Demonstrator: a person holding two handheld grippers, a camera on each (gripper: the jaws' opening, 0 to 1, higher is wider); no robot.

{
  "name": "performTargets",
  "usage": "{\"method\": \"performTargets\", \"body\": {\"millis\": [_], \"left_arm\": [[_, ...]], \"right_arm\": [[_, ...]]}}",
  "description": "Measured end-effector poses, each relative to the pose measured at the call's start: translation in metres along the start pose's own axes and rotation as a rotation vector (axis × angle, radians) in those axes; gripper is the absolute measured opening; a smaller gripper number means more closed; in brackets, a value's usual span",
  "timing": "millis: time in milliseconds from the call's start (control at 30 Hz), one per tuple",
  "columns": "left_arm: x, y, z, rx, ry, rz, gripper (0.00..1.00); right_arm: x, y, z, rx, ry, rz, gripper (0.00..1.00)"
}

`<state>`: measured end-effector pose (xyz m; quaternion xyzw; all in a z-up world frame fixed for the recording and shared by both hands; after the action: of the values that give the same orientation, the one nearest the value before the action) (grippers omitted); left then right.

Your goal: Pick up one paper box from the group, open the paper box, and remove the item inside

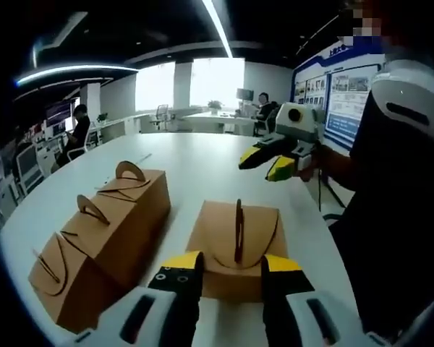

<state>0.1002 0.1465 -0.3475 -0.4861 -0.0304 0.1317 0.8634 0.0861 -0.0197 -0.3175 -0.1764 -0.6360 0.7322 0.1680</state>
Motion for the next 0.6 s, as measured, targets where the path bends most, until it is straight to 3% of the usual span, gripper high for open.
{"method": "performTargets", "body": {"millis": [167,367,600], "left_arm": [[0.000,0.000,0.000,0.007,0.000,-0.005,0.34],[-0.003,-0.001,0.000,0.028,0.020,-0.022,0.39],[-0.004,0.000,-0.001,0.025,0.028,-0.028,0.40]], "right_arm": [[0.012,-0.012,-0.005,0.003,-0.019,0.074,0.25],[0.028,-0.008,-0.015,0.080,-0.030,0.226,0.24],[0.054,-0.005,-0.030,0.174,-0.074,0.505,0.19]]}}
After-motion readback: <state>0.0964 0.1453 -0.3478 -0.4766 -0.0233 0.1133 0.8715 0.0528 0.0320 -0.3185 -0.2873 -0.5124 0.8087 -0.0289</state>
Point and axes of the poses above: the point that each gripper's makers call its tool centre point, and the gripper's own axes: z roughly backward along the fingers, x roughly to its left, y roughly out of its underside, the point moved 4 cm from there along z, roughly backward along the fingers
